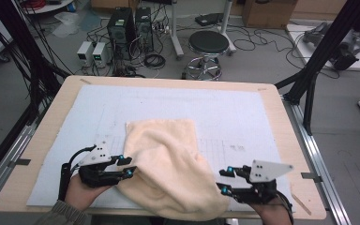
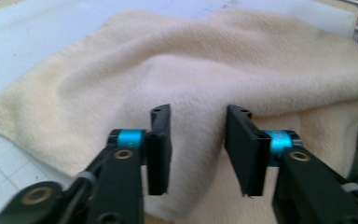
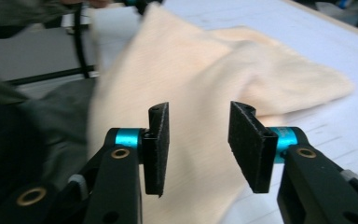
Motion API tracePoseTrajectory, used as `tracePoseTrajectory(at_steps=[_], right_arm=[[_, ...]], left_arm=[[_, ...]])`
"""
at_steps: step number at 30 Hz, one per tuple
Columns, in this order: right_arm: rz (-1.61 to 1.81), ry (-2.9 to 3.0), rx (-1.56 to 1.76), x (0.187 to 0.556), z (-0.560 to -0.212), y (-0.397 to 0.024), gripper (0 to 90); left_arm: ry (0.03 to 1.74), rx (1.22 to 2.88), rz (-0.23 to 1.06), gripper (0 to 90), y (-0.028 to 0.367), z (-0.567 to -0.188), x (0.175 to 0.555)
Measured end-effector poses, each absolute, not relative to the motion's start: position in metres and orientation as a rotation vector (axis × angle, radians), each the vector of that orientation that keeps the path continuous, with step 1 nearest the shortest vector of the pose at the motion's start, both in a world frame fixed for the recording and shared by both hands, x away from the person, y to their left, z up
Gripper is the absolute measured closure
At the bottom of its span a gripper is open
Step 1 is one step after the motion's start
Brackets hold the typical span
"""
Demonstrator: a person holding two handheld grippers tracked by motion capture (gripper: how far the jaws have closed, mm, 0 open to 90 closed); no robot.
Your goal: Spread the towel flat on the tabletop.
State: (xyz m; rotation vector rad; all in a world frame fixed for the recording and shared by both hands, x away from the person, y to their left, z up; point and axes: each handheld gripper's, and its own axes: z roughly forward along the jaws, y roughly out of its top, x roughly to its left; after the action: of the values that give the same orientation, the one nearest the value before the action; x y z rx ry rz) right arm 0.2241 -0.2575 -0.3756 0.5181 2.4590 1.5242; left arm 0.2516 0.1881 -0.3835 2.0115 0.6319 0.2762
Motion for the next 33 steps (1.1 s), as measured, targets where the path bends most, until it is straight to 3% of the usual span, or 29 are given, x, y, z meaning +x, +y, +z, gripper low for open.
tracePoseTrajectory(at_steps=[6,13,15,16,18,25,33], right_arm=[[1.467,2.534,0.569,0.281,-0.396,-0.222,49.8],[1.328,2.721,0.662,0.317,-0.43,-0.187,49.1],[1.338,2.763,0.675,0.319,-0.436,-0.185,60.2],[1.347,2.791,0.66,0.318,-0.438,-0.183,73.0],[1.359,2.792,0.605,0.313,-0.438,-0.184,81.3],[1.426,2.686,0.652,0.302,-0.409,-0.216,83.4],[1.455,2.477,0.627,0.282,-0.339,-0.265,83.4]], left_arm=[[0.633,2.066,0.251,47.9,0.176,-0.4,0.28],[0.686,2.143,0.11,52.0,0.172,-0.421,0.299],[0.65,2.179,0.095,61.9,0.168,-0.424,0.297],[0.644,2.192,0.099,66.7,0.165,-0.424,0.296],[0.64,2.199,0.112,76.1,0.162,-0.423,0.294],[0.674,2.1,0.151,80.7,0.158,-0.402,0.297],[0.589,2.024,0.21,80.8,0.136,-0.355,0.301]])
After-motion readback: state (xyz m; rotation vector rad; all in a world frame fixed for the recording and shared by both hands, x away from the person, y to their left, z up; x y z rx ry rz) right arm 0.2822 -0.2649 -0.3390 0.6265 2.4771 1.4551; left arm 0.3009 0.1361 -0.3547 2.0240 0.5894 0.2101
